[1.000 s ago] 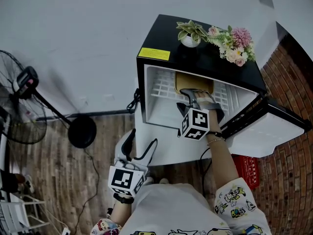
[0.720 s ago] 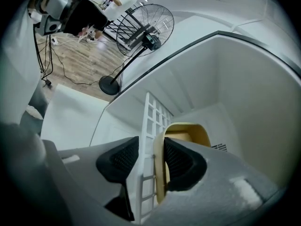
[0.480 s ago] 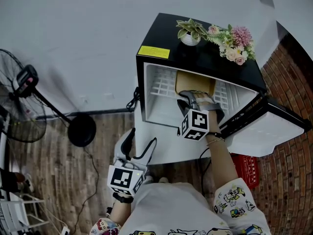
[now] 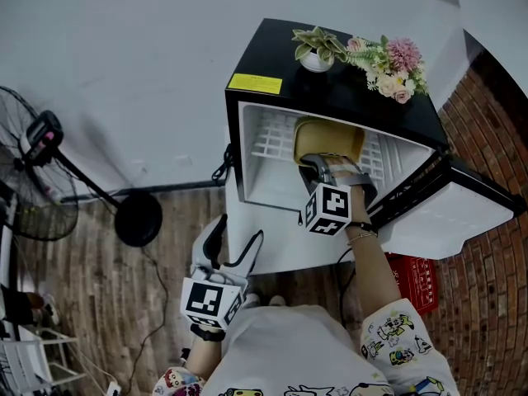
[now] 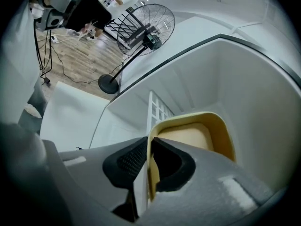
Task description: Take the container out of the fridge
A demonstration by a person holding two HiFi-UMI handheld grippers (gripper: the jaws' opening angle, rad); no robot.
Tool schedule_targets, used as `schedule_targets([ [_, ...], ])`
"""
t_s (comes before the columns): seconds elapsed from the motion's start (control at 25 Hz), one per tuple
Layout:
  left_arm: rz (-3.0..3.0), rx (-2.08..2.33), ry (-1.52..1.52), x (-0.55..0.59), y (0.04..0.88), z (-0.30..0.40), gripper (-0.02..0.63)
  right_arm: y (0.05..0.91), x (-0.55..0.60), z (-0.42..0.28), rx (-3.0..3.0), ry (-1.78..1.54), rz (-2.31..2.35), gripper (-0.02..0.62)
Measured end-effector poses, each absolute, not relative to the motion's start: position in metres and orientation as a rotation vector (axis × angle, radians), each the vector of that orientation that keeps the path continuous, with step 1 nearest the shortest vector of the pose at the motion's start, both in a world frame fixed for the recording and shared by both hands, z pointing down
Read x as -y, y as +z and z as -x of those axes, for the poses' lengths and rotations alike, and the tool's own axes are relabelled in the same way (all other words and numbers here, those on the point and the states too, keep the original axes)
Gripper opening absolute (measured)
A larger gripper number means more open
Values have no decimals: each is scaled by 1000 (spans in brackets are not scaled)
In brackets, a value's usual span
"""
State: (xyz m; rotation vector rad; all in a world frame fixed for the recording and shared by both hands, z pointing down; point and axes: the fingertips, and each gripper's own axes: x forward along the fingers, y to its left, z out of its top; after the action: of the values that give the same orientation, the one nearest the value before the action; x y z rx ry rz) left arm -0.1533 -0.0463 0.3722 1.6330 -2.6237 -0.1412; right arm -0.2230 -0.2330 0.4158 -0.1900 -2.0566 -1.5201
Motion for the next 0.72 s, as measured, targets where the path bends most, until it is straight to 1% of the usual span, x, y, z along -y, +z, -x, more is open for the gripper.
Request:
schedule_targets([
  [0.16,-1640,2623,-141,46,374,152,305,412,234,222,2062,-1531,160,25],
  [0.72,-1636,2626,-140,44,371,148,305,402,233,213,2054,-1560,133,14],
])
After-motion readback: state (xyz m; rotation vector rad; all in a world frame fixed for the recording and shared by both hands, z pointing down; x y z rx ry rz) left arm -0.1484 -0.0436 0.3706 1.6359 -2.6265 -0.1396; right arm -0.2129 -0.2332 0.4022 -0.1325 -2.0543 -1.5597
